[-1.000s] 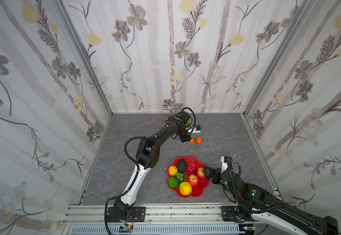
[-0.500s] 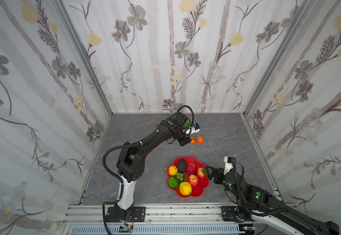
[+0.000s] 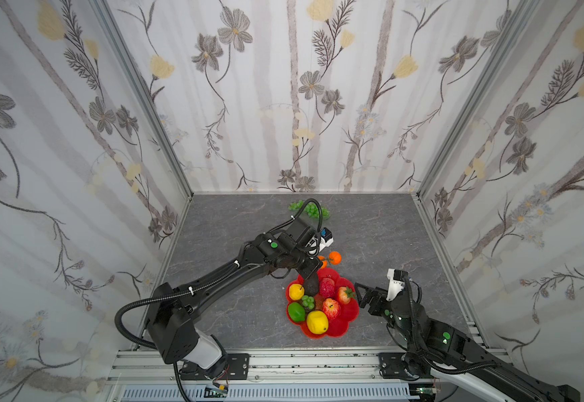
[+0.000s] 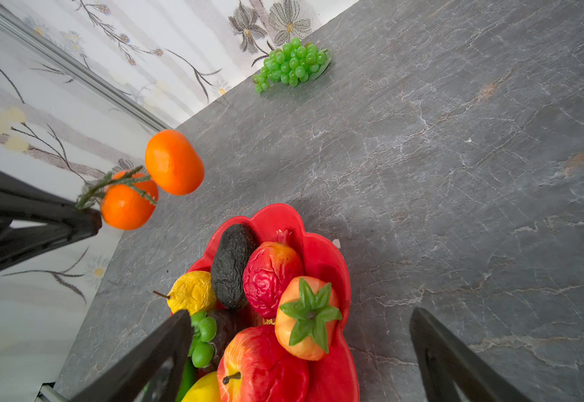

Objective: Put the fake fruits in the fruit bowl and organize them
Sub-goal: 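Carry the tangerines over the bowl with the left gripper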

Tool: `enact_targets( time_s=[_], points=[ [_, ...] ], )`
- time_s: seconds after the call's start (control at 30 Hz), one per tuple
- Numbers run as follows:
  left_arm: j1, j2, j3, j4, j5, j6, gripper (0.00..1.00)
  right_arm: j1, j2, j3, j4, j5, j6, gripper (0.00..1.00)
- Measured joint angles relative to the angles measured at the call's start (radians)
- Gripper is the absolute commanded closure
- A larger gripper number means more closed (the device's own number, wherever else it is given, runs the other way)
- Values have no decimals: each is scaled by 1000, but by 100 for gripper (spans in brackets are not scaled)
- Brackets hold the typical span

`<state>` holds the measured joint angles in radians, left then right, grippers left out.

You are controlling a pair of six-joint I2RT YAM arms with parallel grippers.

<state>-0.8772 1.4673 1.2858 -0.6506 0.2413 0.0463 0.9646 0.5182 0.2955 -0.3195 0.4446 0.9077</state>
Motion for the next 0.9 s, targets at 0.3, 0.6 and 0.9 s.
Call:
enact_targets(
  time_s=[0.3, 0.6, 0.9],
  points=[
    [-104, -151, -233, 95, -144, -219, 97, 0, -26, -14, -2, -17, 8, 3],
    [-182, -137, -333, 212, -163, -356, 97, 0, 0, -15, 1, -31, 12, 2],
    [-198, -111, -400, 283, -166, -402, 96, 0, 2, -25, 4, -42, 26, 2]
  ],
)
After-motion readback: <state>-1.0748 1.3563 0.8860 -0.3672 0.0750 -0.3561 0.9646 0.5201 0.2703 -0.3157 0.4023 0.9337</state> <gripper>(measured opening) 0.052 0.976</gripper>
